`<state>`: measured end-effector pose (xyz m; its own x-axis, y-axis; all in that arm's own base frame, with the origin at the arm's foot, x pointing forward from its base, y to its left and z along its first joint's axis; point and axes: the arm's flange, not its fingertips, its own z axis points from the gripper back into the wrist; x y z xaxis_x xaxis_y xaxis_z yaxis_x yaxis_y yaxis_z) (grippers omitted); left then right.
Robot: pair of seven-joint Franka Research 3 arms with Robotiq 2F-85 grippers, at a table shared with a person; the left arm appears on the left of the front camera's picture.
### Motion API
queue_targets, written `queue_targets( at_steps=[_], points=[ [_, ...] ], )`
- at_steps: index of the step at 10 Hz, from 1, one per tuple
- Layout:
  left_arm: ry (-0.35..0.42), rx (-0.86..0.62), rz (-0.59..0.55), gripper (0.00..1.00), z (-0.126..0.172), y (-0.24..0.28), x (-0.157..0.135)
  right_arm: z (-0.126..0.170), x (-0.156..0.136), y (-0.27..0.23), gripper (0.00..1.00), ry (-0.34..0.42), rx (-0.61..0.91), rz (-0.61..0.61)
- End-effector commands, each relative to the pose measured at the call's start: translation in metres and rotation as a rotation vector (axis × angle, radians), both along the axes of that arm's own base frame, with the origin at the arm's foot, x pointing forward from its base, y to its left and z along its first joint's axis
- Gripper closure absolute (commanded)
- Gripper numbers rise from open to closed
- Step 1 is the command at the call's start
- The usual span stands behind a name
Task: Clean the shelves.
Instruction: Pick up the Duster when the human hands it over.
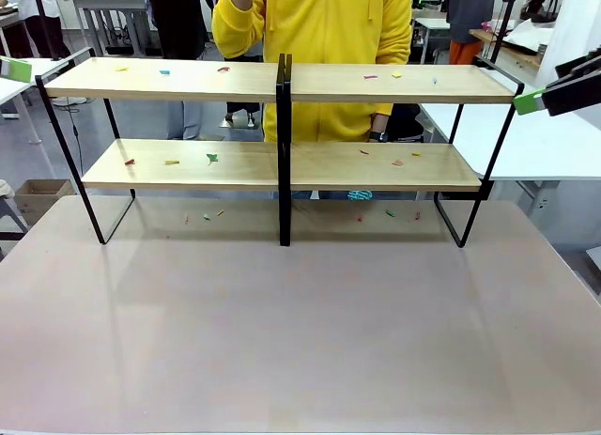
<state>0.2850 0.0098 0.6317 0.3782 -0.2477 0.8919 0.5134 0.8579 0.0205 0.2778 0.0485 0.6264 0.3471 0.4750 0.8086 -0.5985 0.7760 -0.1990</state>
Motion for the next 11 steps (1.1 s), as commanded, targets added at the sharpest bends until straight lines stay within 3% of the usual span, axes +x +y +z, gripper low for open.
queue_targets(
  at_steps=[1, 4, 5, 9, 11],
  points=[
    [-0.016, 0.014, 0.029, 0.00, -0.130, -0.032, -0.074, -0.069, -0.028, -0.002, 0.00, -0.039, 0.006, 0.042],
    [-0.010, 0.023, 0.034, 0.00, -0.131, -0.029, -0.071, -0.071, -0.025, -0.003, 0.00, -0.031, 0.011, 0.036],
    [0.000, 0.022, 0.001, 0.00, 0.001, -0.007, 0.000, -0.070, -0.026, -0.004, 0.00, -0.038, 0.008, 0.038],
    [0.000, 0.022, 0.001, 0.00, 0.001, -0.007, 0.000, -0.066, -0.030, -0.005, 0.00, -0.056, 0.085, -0.022],
    [0.000, 0.022, 0.001, 0.00, 0.001, -0.007, 0.000, -0.062, -0.037, 0.002, 0.00, -0.023, 0.184, -0.100]
  ],
)
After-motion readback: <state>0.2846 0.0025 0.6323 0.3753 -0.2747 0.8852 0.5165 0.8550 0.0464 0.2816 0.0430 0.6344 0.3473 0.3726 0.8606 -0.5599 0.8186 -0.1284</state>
